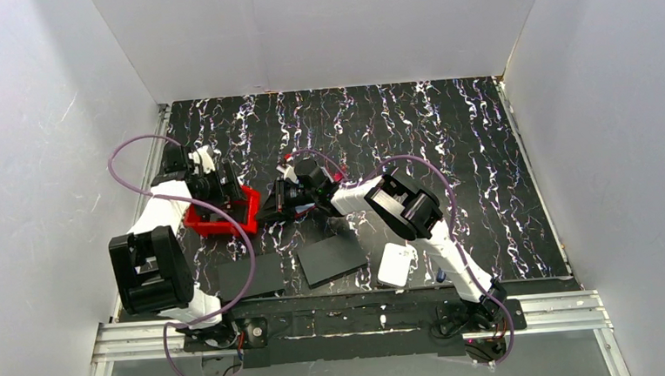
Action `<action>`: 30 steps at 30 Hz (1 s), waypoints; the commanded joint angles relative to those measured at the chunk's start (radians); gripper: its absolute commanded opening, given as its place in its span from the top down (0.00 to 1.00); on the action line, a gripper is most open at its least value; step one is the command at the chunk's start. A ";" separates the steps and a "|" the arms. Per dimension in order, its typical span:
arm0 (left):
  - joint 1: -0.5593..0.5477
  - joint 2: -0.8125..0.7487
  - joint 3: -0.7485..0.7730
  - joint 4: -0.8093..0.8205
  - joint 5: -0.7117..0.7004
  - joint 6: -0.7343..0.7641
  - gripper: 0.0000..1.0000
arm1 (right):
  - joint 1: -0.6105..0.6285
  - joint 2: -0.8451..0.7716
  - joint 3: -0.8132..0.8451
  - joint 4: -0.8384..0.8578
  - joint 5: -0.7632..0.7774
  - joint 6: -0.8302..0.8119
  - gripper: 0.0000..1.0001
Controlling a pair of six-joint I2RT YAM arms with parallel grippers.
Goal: Put the credit cards into the card holder
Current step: Pick up the credit card from the storage box.
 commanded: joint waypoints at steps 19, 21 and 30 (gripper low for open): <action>-0.014 0.153 0.032 -0.042 0.260 0.007 0.18 | -0.003 0.004 0.047 0.056 -0.003 -0.006 0.99; -0.017 0.159 0.024 -0.038 0.285 0.008 0.22 | -0.003 0.006 0.046 0.056 -0.003 -0.006 0.99; -0.021 0.086 0.028 -0.061 0.200 0.009 0.21 | -0.003 0.014 0.052 0.060 -0.006 -0.001 0.99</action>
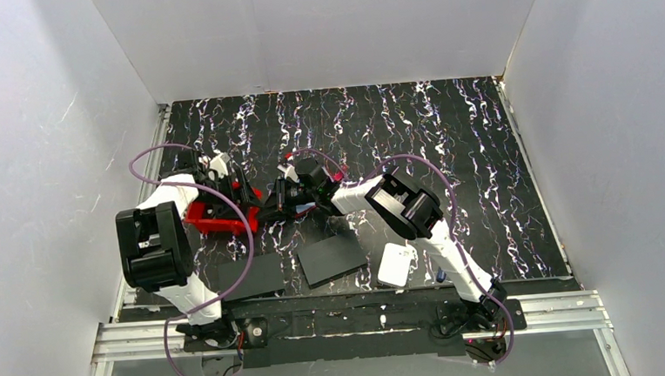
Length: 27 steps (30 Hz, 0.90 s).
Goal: Put the credit cards into the card holder
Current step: Pick up the credit card from the storage box.
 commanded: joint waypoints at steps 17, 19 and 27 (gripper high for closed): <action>-0.003 -0.067 0.009 0.036 -0.370 -0.089 0.07 | 0.056 -0.103 -0.060 0.023 0.198 -0.079 0.99; -0.003 -0.075 -0.008 0.059 -0.306 -0.090 0.08 | 0.078 -0.136 -0.123 0.055 0.262 -0.109 0.99; -0.003 -0.124 -0.035 0.088 -0.297 -0.070 0.09 | 0.113 -0.246 -0.260 0.092 0.427 -0.233 0.99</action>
